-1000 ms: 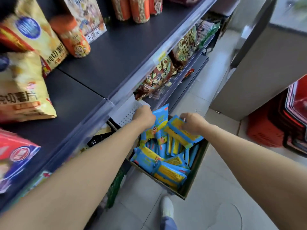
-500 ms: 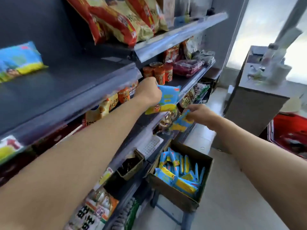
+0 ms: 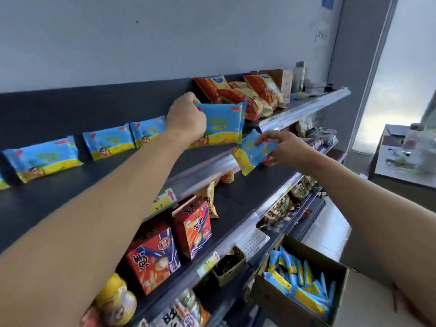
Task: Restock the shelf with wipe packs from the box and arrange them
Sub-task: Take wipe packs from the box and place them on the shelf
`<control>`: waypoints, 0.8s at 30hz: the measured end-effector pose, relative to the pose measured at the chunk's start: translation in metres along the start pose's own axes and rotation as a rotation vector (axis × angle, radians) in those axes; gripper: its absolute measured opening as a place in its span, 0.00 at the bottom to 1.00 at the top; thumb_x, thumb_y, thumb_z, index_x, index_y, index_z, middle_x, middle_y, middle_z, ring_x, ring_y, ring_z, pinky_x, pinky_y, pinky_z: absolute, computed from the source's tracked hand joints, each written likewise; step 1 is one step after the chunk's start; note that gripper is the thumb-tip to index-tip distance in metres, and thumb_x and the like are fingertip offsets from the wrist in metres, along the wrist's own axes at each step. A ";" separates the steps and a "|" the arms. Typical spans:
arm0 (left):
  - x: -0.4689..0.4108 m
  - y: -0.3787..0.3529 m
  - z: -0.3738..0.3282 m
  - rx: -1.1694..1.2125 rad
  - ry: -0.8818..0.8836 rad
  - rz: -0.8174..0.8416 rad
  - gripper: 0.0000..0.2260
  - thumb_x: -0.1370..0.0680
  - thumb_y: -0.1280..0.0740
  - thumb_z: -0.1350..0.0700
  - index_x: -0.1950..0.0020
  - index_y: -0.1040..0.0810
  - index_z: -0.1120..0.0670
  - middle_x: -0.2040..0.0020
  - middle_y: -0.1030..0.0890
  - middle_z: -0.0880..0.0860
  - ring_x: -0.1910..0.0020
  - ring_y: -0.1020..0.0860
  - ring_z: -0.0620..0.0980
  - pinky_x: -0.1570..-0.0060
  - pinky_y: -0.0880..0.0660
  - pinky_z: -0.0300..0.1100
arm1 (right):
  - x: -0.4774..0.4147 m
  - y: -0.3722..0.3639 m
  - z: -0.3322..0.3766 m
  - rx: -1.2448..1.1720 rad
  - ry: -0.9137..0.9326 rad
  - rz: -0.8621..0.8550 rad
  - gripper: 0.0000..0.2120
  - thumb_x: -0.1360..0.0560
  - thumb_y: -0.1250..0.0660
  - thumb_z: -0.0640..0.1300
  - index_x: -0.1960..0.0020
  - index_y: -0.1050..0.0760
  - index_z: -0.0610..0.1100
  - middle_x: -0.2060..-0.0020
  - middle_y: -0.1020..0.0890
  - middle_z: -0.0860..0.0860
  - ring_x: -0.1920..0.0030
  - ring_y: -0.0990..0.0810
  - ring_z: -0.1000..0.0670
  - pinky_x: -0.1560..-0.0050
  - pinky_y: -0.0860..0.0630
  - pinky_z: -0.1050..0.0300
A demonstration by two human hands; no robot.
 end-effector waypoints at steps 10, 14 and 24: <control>0.011 0.153 0.141 -0.025 0.277 -0.268 0.07 0.22 0.40 0.64 0.48 0.25 0.56 0.45 0.25 0.55 0.49 0.25 0.51 0.62 0.26 0.40 | -0.061 -0.158 0.111 -0.033 0.284 0.100 0.07 0.26 0.33 0.36 0.51 0.27 0.45 0.59 0.23 0.48 0.65 0.24 0.52 0.69 0.25 0.61; 0.033 0.217 0.194 -0.096 0.406 -0.415 0.08 0.23 0.40 0.66 0.53 0.26 0.54 0.49 0.26 0.53 0.53 0.26 0.50 0.60 0.23 0.43 | -0.087 -0.221 0.148 -0.137 0.389 0.194 0.22 0.30 0.29 0.32 0.38 0.30 0.44 0.50 0.26 0.48 0.56 0.22 0.56 0.66 0.27 0.75; 0.086 0.298 0.280 -0.295 0.704 -0.576 0.10 0.23 0.40 0.68 0.45 0.22 0.62 0.52 0.26 0.57 0.56 0.28 0.52 0.74 0.33 0.36 | -0.138 -0.340 0.196 0.005 0.498 0.353 0.10 0.28 0.31 0.35 0.47 0.21 0.43 0.54 0.24 0.49 0.57 0.23 0.48 0.55 0.25 0.56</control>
Point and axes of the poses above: each hand's wrist, its own x-axis away from the middle knuckle, its own y-axis out of the back of the hand, z = x × y, the point moved 8 cm from there along -x, towards the middle knuckle
